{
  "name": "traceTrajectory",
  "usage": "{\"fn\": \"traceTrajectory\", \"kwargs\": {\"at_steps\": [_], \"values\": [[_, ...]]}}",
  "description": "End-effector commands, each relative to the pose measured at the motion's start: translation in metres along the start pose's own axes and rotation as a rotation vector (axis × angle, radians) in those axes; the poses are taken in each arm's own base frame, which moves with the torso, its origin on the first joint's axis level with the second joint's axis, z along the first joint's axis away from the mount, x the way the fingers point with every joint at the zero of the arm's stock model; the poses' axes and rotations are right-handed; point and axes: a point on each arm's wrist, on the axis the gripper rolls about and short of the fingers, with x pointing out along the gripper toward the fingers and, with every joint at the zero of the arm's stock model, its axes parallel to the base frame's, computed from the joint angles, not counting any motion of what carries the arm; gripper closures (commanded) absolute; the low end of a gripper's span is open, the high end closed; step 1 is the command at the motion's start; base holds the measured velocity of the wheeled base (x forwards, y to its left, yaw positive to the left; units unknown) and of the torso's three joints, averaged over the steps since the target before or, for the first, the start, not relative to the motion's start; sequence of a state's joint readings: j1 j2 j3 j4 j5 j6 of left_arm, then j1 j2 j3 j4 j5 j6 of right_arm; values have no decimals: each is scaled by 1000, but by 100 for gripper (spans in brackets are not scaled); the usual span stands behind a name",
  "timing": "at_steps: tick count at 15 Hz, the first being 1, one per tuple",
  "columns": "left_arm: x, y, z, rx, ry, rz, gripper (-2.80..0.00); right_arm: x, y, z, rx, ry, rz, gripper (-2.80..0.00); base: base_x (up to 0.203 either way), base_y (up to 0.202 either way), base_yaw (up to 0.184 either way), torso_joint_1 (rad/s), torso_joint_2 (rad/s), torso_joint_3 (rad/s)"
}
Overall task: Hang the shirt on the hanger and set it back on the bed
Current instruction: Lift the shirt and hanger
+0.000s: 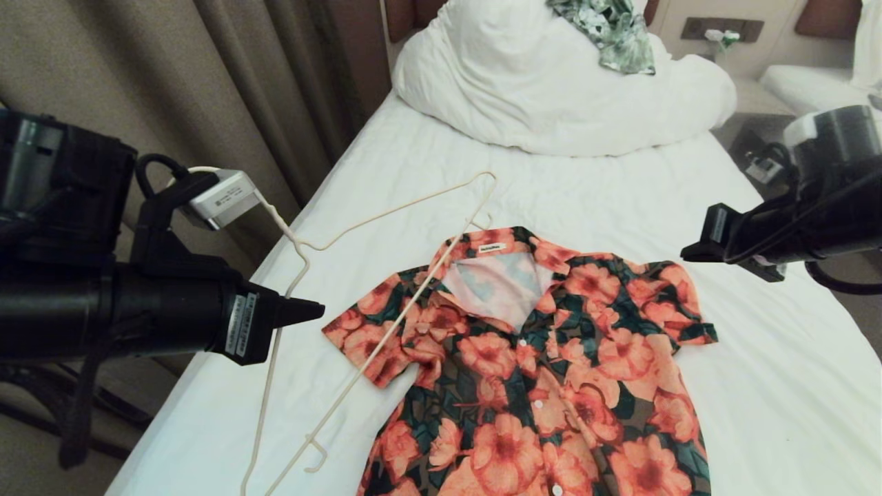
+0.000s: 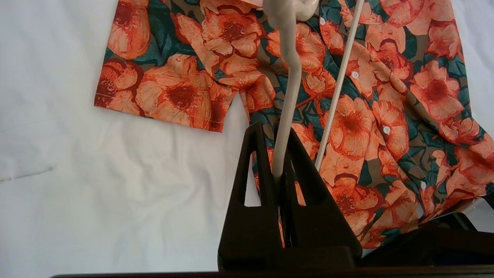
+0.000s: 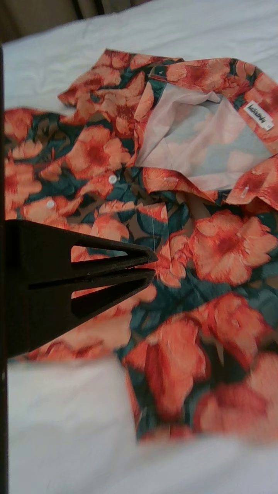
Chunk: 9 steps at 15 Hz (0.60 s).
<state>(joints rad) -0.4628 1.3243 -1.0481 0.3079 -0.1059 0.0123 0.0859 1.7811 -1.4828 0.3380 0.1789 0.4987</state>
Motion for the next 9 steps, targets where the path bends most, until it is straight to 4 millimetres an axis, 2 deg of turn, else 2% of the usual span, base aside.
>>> {"fn": "traceTrajectory", "kwargs": {"at_steps": [1, 6, 7, 9], "values": [[1, 0, 0, 0, 7, 0, 0, 58, 0, 2, 25, 108, -13, 0, 0, 0, 0, 0, 0, 0], [3, 0, -1, -1, 12, 0, 0, 116, 30, -7, 20, 189, 73, 0, 0, 0, 0, 0, 0, 0], [5, 0, -1, -1, 16, -1, 0, 126, 38, -11, 10, 198, 88, -280, 0, 0, 0, 0, 0, 0], [5, 0, -1, -2, 17, -1, 0, 141, 49, -15, -6, 199, 105, -280, 0, 0, 0, 0, 0, 0]]}}
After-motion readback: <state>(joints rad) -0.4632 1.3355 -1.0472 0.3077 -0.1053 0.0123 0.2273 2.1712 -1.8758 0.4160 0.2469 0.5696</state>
